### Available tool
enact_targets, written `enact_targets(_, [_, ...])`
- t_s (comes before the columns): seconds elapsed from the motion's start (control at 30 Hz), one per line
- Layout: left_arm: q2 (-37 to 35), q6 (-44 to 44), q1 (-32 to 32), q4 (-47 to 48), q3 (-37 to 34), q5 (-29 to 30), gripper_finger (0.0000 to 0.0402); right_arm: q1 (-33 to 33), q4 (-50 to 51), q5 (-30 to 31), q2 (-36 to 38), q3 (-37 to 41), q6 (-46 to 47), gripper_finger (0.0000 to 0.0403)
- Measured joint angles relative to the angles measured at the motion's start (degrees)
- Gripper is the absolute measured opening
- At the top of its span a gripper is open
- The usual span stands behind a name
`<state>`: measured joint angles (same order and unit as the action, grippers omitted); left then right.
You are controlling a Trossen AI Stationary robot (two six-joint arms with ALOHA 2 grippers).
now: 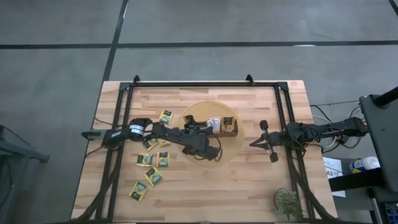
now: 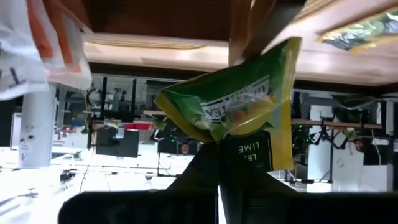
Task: Pick & Place Tea
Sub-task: Put the yellow tea bag into the left section of the wooden organizer
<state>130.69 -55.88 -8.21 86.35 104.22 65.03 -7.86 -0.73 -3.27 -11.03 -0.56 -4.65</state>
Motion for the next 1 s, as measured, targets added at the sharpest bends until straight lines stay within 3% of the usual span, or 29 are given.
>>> enact_targets(0.23, [0.0, -0.7, 0.0, -5.4, -0.6, 2.0, 0.0000, 0.0, 0.0, 0.0, 0.0, 0.0, 0.0, 0.0009])
enact_targets(0.57, [-0.2, 0.4, 0.0, -5.3, -0.4, 3.3, 0.0000, 0.0, 0.0, 0.0, 0.0, 0.0, 0.1, 0.0009])
enact_targets(1.0, [-0.4, 0.5, 0.0, -7.4, 6.3, 3.5, 0.0000, 0.0, 0.0, 0.0, 0.0, 0.0, 0.1, 0.0009])
